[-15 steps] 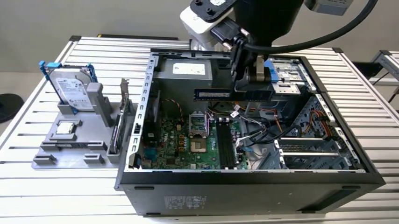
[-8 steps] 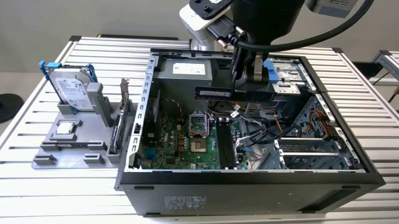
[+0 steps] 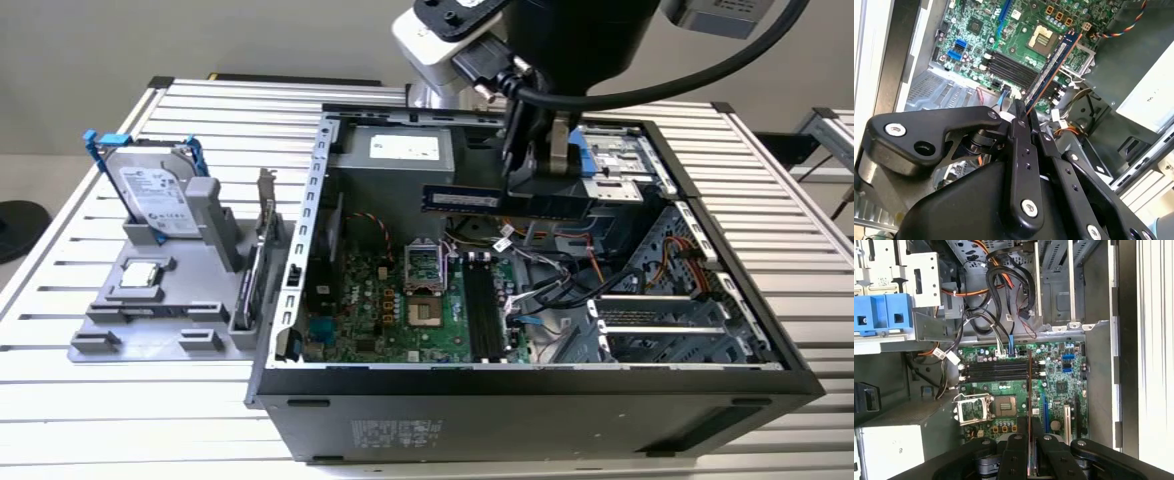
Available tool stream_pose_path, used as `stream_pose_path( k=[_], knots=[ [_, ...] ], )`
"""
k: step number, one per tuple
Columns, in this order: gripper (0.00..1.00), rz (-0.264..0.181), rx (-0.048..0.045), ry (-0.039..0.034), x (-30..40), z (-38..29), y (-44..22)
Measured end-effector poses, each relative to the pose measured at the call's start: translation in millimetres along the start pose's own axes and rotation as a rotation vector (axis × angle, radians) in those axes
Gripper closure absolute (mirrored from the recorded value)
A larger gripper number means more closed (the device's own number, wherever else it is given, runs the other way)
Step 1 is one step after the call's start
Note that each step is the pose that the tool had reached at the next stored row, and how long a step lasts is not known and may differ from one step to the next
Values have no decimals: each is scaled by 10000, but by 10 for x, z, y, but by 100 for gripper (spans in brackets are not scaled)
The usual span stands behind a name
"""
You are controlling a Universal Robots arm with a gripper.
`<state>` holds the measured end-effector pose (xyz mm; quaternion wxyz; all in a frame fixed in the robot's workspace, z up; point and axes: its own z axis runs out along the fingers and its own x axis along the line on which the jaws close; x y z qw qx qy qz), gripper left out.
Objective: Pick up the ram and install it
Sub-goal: 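Pick up the ram and move it above insertion slot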
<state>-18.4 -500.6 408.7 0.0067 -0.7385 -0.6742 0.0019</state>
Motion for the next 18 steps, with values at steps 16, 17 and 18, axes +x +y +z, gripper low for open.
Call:
stream_pose_path(
  k=[16, 17, 18],
  knots=[
    [100, -1, 0, 0, 9, 0, 41],
    [100, 0, 0, 1, 9, 0, 41],
    [100, 0, 0, 0, 9, -1, 41]
  ],
)
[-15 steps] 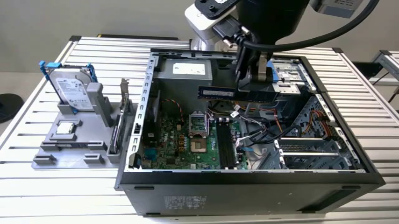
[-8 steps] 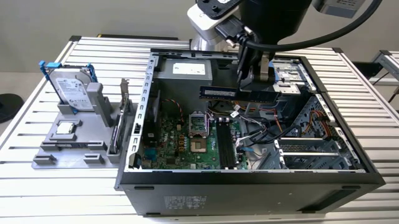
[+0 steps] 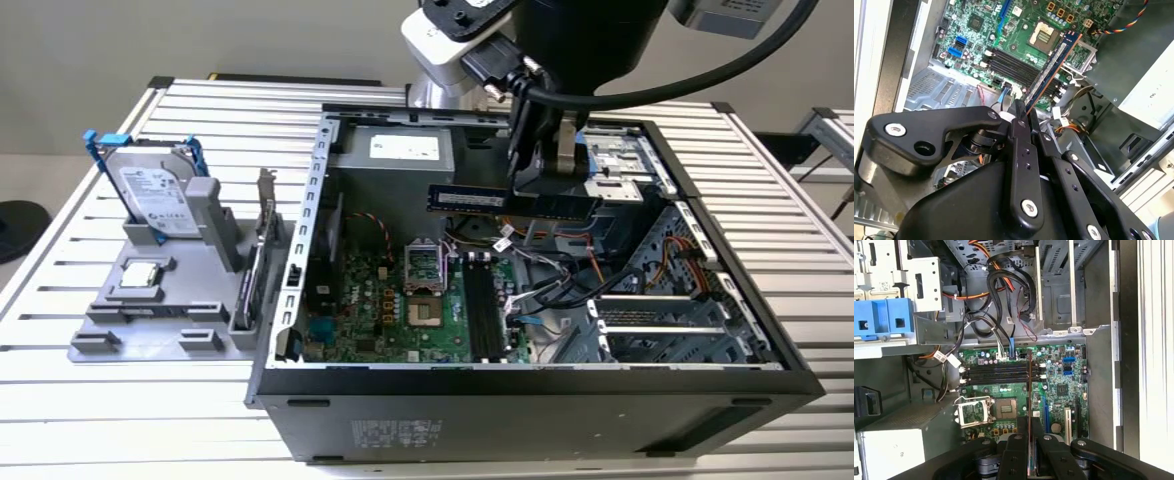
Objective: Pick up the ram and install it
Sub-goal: 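Pick up the ram and move it above insertion slot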
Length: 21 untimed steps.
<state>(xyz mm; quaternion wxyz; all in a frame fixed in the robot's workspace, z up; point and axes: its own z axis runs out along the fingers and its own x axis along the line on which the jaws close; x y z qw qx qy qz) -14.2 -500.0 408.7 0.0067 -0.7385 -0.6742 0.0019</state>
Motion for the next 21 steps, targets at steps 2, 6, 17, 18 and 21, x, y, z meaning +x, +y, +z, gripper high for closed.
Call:
stream_pose_path(
  k=[2, 6, 17, 18, 21],
  knots=[
    [100, 0, 0, 0, 0, 0, 0],
    [100, 40, 0, 1, 0, 0, 0],
    [100, 1071, -7, 17, 2, 3, 0],
    [100, 1136, -7, 16, 4, 4, 0],
    [100, 1324, -8, 17, 9, 11, 0]
  ],
)
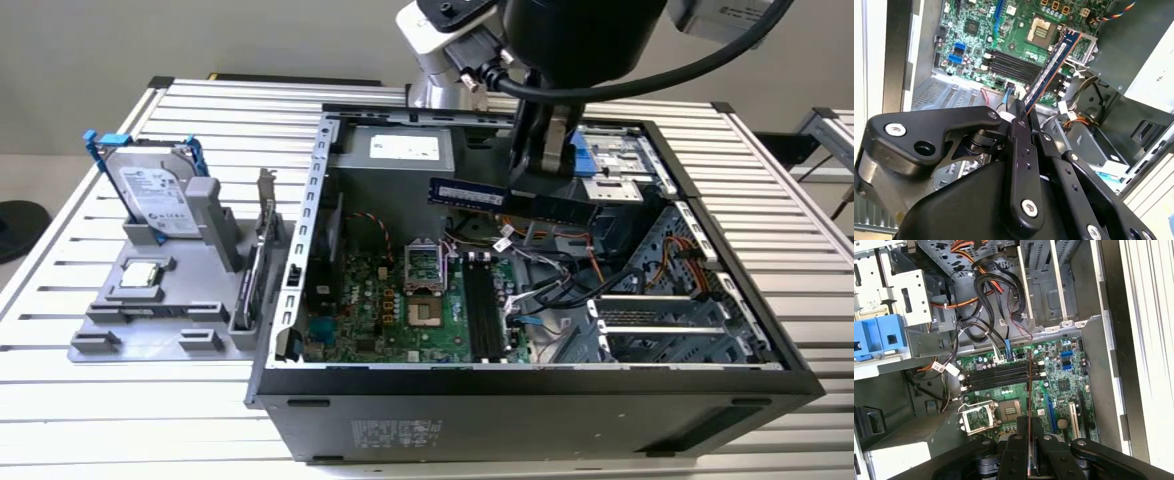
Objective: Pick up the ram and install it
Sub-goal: 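Pick up the ram and move it above insertion slot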
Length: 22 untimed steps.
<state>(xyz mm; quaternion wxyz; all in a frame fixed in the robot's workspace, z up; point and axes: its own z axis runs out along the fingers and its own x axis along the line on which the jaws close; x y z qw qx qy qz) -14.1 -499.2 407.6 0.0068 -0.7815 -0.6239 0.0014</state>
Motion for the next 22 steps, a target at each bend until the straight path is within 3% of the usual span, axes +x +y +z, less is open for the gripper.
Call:
stream_pose_path(
  k=[22],
  knots=[
    [100, 2520, -16, 31, 7, 22, -1]
  ],
)
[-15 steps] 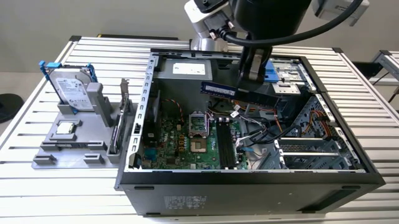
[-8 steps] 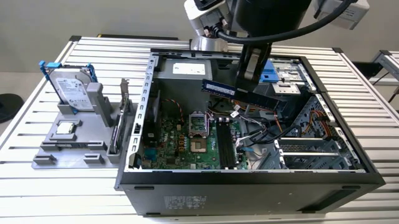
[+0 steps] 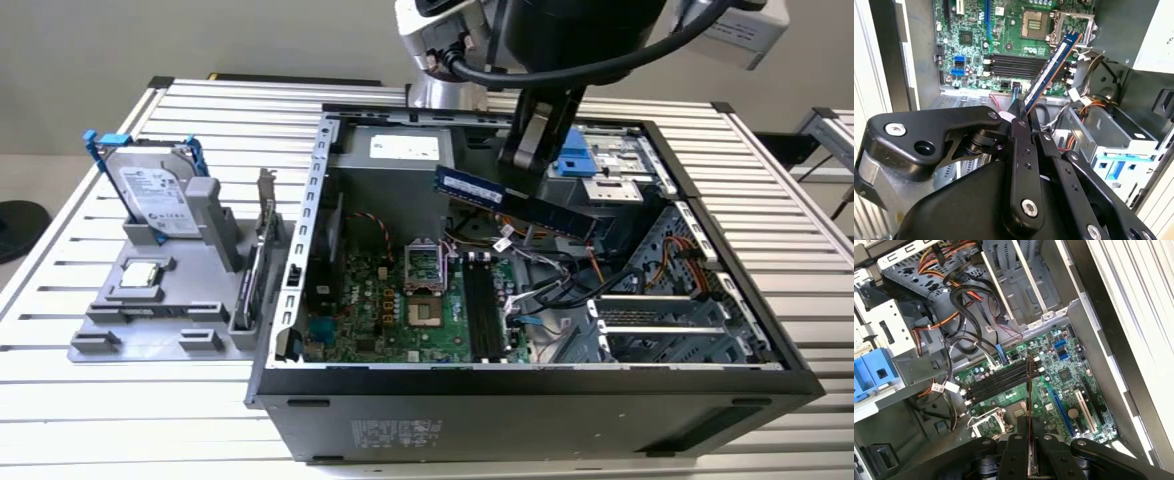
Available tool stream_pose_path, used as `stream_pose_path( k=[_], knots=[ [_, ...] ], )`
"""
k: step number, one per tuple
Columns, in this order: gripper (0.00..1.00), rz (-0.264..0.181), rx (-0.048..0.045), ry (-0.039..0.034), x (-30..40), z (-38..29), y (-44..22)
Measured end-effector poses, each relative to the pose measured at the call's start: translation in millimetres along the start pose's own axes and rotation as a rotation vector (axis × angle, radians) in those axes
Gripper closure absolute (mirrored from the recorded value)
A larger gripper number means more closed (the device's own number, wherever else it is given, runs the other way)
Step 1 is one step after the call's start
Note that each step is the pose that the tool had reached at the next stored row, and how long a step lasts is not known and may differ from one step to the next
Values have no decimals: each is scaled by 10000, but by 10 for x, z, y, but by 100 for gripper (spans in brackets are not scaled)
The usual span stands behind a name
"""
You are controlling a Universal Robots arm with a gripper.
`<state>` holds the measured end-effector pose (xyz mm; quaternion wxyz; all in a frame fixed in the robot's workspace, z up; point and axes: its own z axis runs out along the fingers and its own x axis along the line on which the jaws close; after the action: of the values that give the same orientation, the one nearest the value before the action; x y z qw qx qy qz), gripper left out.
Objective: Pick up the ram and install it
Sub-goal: 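Pick up the ram and move it above insertion slot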
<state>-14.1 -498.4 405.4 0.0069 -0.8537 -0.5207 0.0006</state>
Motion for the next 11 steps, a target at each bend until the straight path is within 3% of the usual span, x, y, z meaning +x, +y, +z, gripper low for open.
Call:
stream_pose_path(
  k=[11],
  knots=[
    [100, 1190, -7, 15, 4, 5, -1]
  ],
)
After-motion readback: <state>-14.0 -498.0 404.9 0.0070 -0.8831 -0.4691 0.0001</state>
